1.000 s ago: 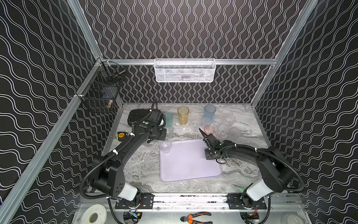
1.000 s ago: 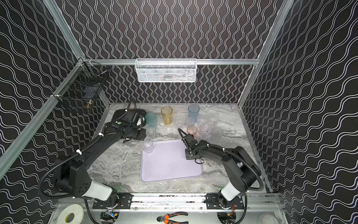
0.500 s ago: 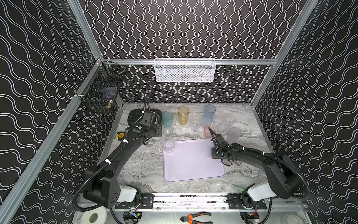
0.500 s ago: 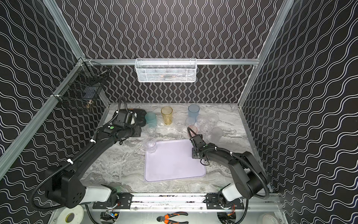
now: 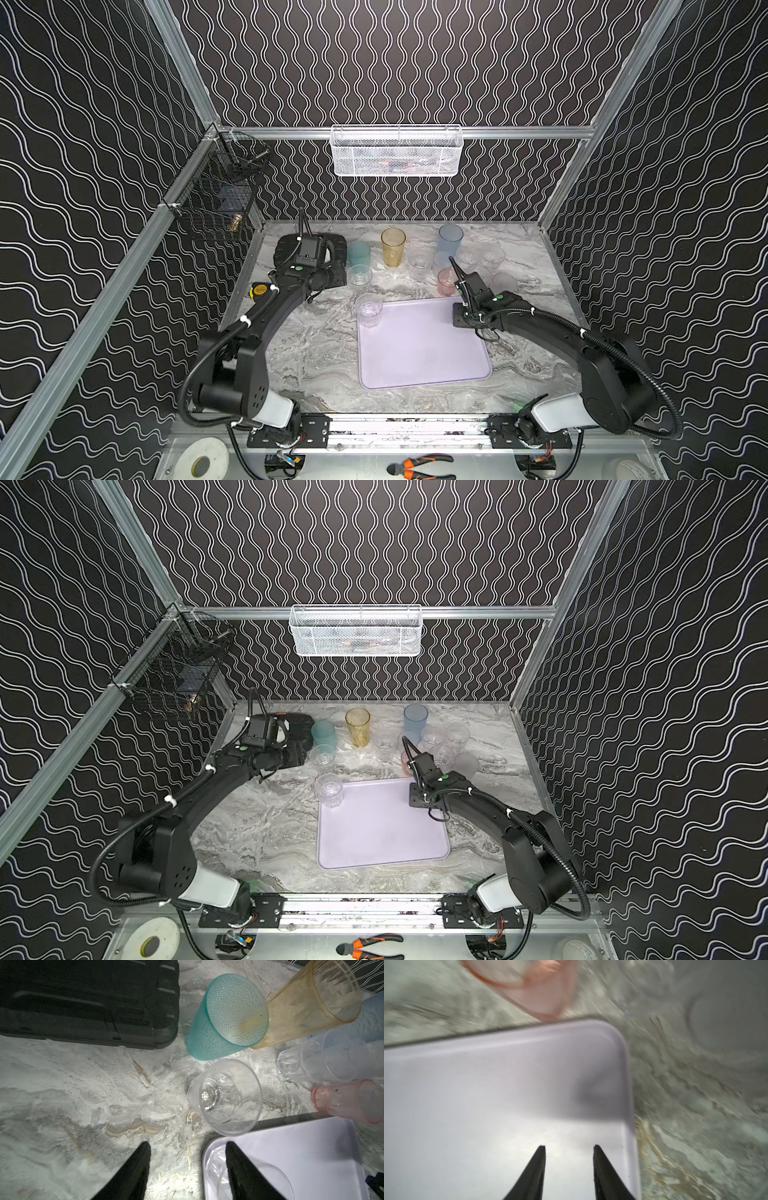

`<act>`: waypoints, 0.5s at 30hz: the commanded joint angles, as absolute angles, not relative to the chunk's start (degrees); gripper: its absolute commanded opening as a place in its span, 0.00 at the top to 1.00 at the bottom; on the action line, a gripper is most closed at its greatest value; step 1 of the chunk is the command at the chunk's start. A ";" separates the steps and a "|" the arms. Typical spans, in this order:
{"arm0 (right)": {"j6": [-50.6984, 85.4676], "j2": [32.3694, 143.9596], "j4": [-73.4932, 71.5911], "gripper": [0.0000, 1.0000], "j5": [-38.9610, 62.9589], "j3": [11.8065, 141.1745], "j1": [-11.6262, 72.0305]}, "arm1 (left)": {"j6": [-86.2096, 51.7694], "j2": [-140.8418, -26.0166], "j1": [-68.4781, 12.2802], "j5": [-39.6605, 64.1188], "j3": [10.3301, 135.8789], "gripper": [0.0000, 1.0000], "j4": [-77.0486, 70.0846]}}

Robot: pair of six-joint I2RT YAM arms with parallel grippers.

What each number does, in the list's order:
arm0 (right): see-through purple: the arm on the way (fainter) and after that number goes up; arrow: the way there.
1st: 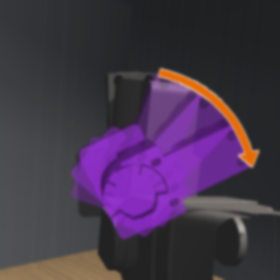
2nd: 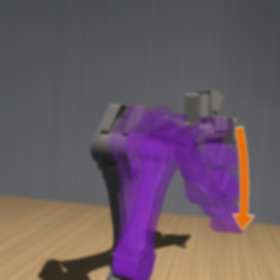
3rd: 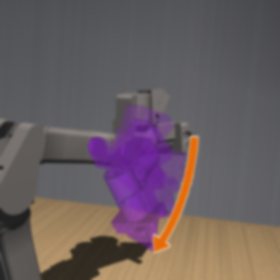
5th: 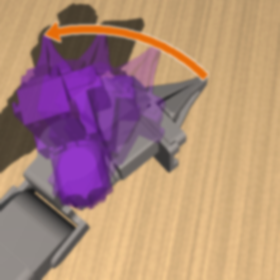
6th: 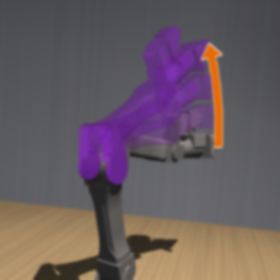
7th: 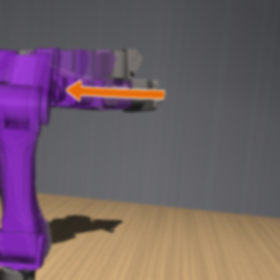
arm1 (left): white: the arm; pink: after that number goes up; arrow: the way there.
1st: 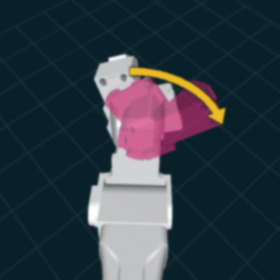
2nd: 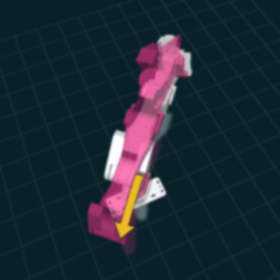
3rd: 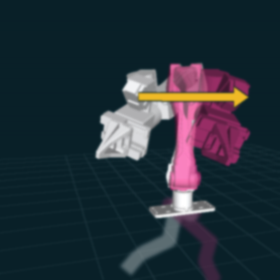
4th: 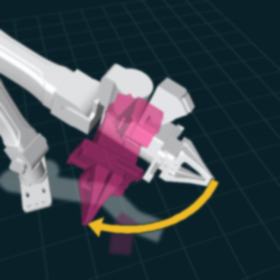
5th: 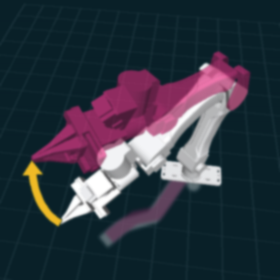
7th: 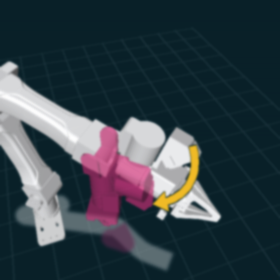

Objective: Place the glasses into the tray
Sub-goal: Move the tray to the center of the table, then pick up the glass from the top-center of the table.

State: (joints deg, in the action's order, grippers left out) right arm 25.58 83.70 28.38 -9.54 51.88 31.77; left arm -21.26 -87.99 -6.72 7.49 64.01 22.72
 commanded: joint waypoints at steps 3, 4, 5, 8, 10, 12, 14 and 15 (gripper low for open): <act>28.20 87.30 26.71 0.60 -6.93 56.35 37.92 | -24.55 -94.14 -7.02 15.20 66.84 0.44 17.23; 28.47 88.18 26.28 0.60 -6.94 56.64 39.02 | -24.36 -95.19 -7.18 14.68 67.26 0.44 17.30; 28.62 89.00 25.70 0.61 -6.80 56.98 40.27 | -23.95 -96.32 -7.37 13.97 67.79 0.45 17.48; 28.65 91.62 25.50 0.61 -6.78 58.48 43.28 | -22.76 -99.71 -8.23 11.43 69.88 0.47 18.73; 28.98 92.31 25.26 0.62 -6.44 58.89 44.35 | -21.94 -101.85 -9.04 8.89 71.45 0.50 20.21; 29.16 92.16 24.33 0.62 -6.02 58.42 44.90 | -21.84 -102.97 -9.39 7.20 71.96 0.53 20.27; 29.35 91.94 23.57 0.62 -5.85 57.77 45.00 | -21.93 -103.55 -10.05 5.46 71.89 0.56 19.59; 29.37 91.91 23.38 0.62 -5.80 57.57 45.04 | -21.84 -104.03 -10.47 4.83 72.20 0.59 19.79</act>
State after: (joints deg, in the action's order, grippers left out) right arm 28.08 92.05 24.95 -6.33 57.98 44.73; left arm -22.39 -103.26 -9.80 8.34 71.44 19.62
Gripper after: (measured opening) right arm 0.379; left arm 0.425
